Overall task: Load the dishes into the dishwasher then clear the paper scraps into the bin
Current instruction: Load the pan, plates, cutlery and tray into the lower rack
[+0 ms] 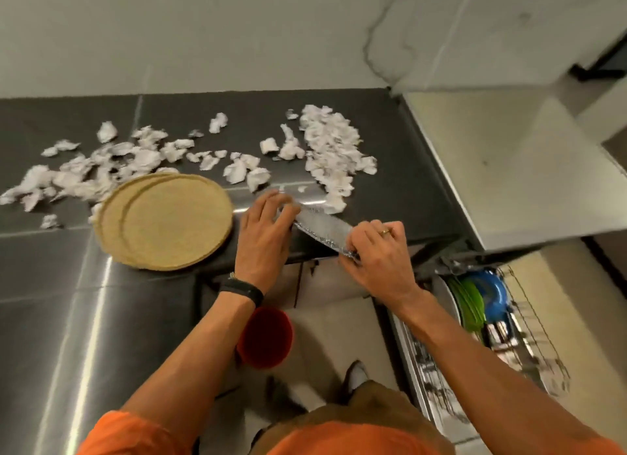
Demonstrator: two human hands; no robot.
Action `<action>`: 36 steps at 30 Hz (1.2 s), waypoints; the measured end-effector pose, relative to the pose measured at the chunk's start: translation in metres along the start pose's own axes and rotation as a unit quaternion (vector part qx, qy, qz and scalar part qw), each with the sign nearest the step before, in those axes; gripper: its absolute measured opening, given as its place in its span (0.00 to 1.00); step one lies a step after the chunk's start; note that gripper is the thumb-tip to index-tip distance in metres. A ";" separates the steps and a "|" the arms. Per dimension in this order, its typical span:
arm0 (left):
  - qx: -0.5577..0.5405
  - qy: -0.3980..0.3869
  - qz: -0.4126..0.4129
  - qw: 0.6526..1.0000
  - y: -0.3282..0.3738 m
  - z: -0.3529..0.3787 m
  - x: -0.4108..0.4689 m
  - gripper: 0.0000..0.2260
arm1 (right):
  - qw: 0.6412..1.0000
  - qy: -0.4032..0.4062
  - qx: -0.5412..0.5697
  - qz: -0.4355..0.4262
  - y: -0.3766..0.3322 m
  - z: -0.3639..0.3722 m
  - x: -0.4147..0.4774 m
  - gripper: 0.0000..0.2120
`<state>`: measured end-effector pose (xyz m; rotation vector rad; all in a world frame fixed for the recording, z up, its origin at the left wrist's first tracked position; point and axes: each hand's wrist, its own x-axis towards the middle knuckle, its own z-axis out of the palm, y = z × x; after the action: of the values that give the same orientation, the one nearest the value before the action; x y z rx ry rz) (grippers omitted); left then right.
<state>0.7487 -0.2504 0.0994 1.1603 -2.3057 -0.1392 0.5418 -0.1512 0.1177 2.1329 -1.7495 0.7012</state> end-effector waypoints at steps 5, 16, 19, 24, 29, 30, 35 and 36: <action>-0.043 -0.036 0.122 0.991 0.079 0.036 0.013 0.09 | 0.995 0.008 -0.021 0.094 0.029 -0.038 -0.086 0.12; -0.021 -0.154 0.271 0.950 0.251 0.100 -0.024 0.14 | 0.942 -0.062 0.003 0.329 0.079 -0.093 -0.211 0.23; -0.007 -0.184 0.290 0.939 0.285 0.122 -0.038 0.15 | 0.919 -0.130 0.004 0.372 0.095 -0.100 -0.245 0.27; -0.026 -0.256 0.330 0.908 0.315 0.185 -0.055 0.13 | 0.872 -0.215 0.001 0.441 0.126 -0.079 -0.309 0.23; -0.046 -0.291 0.365 0.883 0.319 0.285 -0.060 0.15 | 0.829 -0.217 0.022 0.516 0.162 -0.018 -0.348 0.22; -0.052 -0.298 0.369 0.879 0.316 0.312 -0.062 0.14 | 0.824 -0.208 0.024 0.526 0.173 0.000 -0.357 0.22; -0.094 -0.331 0.363 0.866 0.293 0.435 -0.058 0.13 | 0.823 -0.159 0.045 0.543 0.219 0.092 -0.403 0.20; -0.102 -0.333 0.358 0.866 0.286 0.460 -0.057 0.12 | 0.825 -0.153 0.044 0.542 0.227 0.111 -0.411 0.20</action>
<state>0.3351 -0.0970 -0.2194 0.0654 -3.0618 -0.5538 0.2832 0.0832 -0.2150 1.1239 -3.1542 0.6692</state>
